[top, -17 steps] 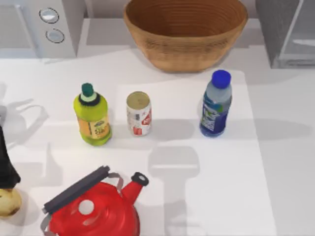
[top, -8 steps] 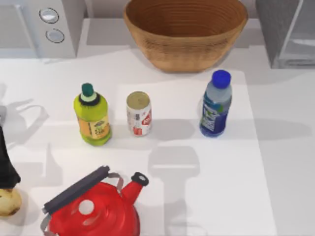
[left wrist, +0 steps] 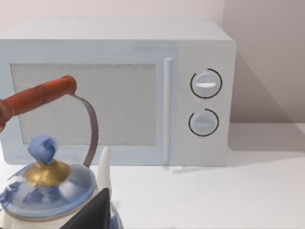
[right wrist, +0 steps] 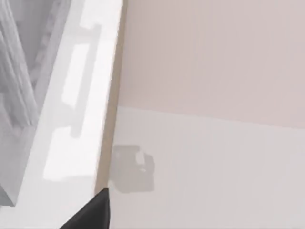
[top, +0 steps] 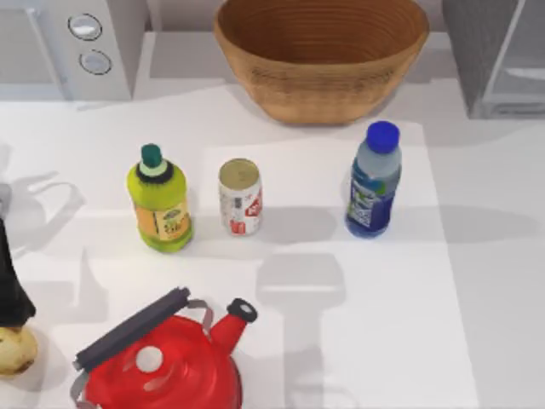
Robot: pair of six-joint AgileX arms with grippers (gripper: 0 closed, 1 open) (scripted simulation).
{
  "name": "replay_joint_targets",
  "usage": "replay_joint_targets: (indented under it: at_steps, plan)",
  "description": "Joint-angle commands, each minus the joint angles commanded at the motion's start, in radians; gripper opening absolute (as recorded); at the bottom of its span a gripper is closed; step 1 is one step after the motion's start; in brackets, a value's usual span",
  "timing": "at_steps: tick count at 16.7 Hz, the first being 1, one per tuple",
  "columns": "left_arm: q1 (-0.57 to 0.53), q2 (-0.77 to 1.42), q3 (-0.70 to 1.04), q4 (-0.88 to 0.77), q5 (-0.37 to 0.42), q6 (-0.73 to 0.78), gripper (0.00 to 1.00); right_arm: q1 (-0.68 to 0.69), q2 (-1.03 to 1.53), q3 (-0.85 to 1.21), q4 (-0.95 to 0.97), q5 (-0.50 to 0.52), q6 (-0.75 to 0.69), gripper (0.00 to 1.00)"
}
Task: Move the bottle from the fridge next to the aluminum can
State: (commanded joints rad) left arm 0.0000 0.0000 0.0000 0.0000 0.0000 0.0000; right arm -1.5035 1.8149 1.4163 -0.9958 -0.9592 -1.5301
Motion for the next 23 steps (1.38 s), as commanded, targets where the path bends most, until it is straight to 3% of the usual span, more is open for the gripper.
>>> replay_joint_targets:
  at_steps: [6,10,13,20,23]
  plan:
    - [0.000,0.000,0.000,0.000,0.000,0.000,1.00,0.320,0.019,-0.040,0.436,0.091,0.527,1.00]
    - [0.000,0.000,0.000,0.000,0.000,0.000,1.00,0.492,0.021,-0.088,0.632,0.161,0.781,1.00]
    - [0.000,0.000,0.000,0.000,0.000,0.000,1.00,0.563,0.019,-0.111,0.687,0.193,0.875,1.00]
    - [0.000,0.000,0.000,0.000,0.000,0.000,1.00,0.577,0.013,-0.113,0.700,0.208,0.896,1.00]
    - [0.000,0.000,0.000,0.000,0.000,0.000,1.00,0.674,-0.005,-0.142,0.742,0.284,0.967,1.00]
